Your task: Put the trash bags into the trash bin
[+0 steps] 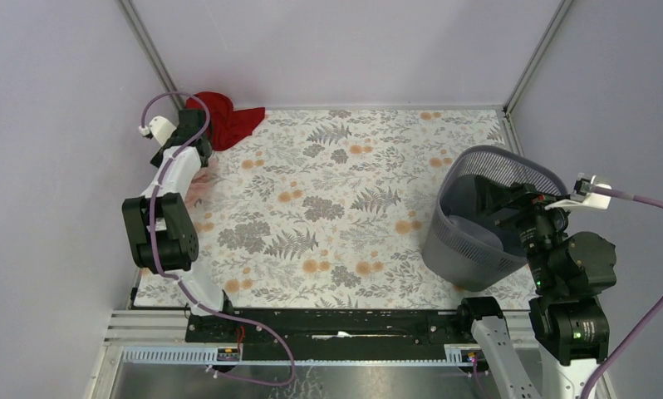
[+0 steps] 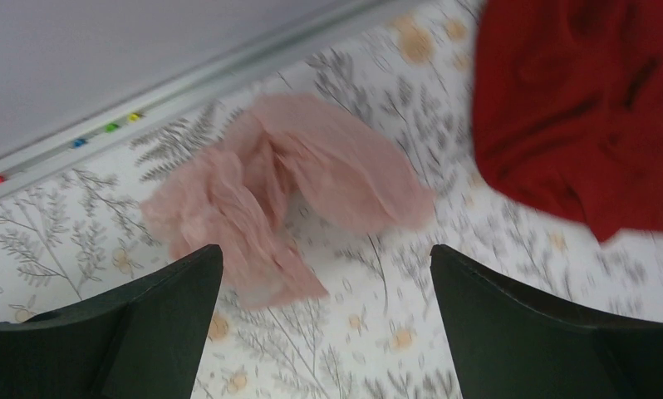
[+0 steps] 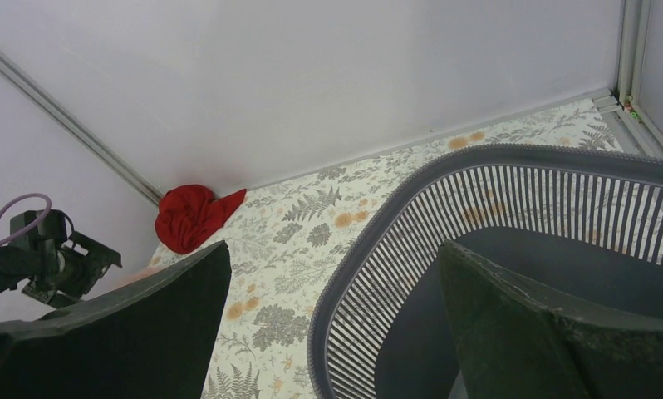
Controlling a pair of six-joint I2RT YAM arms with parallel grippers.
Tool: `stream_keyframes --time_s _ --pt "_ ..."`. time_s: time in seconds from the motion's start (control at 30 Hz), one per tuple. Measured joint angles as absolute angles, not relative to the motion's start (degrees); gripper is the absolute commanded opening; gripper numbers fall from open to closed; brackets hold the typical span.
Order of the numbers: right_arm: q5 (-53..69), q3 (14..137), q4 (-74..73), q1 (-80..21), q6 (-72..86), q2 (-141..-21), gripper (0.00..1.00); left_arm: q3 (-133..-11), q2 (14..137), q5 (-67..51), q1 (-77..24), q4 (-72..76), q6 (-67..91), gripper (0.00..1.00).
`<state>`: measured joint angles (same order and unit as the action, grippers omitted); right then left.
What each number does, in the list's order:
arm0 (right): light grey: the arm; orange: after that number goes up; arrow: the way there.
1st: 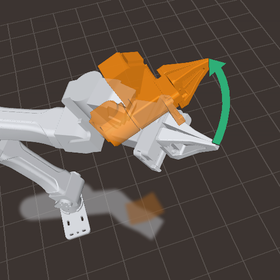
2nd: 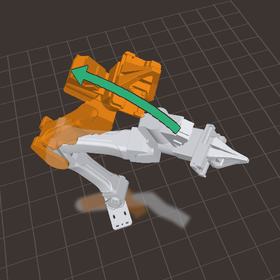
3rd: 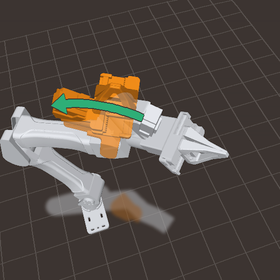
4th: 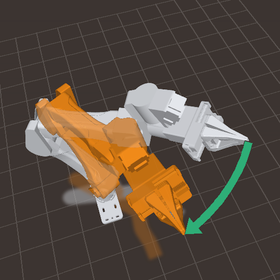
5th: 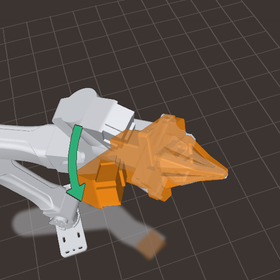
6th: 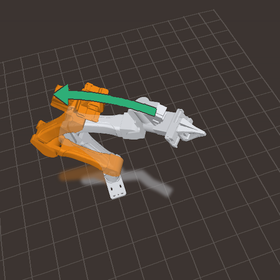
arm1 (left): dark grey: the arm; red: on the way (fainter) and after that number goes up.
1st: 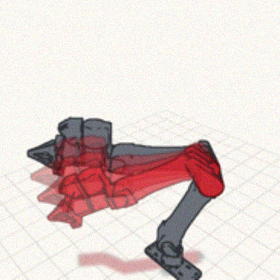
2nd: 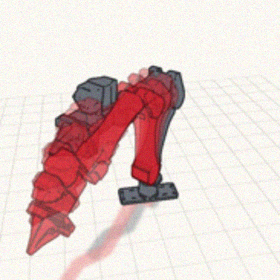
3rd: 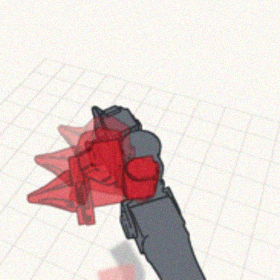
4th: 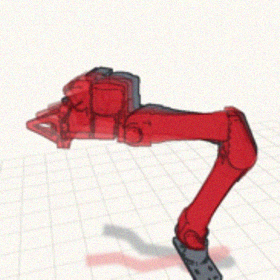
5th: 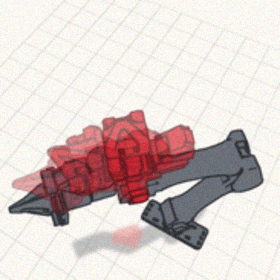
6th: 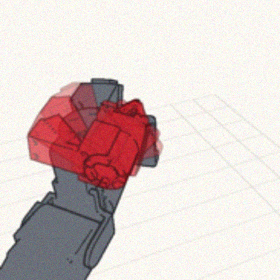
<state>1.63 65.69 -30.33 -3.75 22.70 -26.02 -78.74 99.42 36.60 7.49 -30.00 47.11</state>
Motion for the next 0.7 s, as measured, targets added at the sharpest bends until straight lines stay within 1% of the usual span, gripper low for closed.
stream_keyframes --time_s 0.1,0.2,0.3,0.4,0.43,0.63,0.67,0.7 --pt "1.6 65.7 -30.3 -3.7 22.5 -25.1 1.0 -76.4 99.6 37.3 10.8 -30.0 48.8 0.99" --pt "1.7 65.7 -30.2 -3.7 22.7 -25.1 1.0 -74.7 101.5 34.6 14.6 -30.1 49.9 0.99" --pt "3.0 65.6 -29.8 -3.7 24.0 -25.4 1.0 -74.6 106.0 31.6 17.4 -29.8 50.2 0.92" --pt "5.8 65.0 -28.8 -3.7 26.1 -26.1 1.0 -74.0 108.3 28.4 17.2 -29.2 50.2 0.86" --pt "7.1 64.9 -28.7 -3.7 26.6 -26.7 1.0 -73.5 108.4 27.3 16.9 -28.7 50.3 0.83" --pt "16.5 65.5 -28.5 -3.7 27.9 -32.7 1.0 -72.9 108.4 20.7 15.6 -26.1 50.2 0.55" --pt "17.9 65.7 -28.5 -3.7 28.1 -33.7 1.0 -72.9 108.4 19.6 15.5 -25.7 50.2 0.51" --pt "19.0 65.8 -28.5 -3.7 28.2 -34.4 1.0 -72.8 108.4 18.5 15.4 -25.5 50.2 0.43"
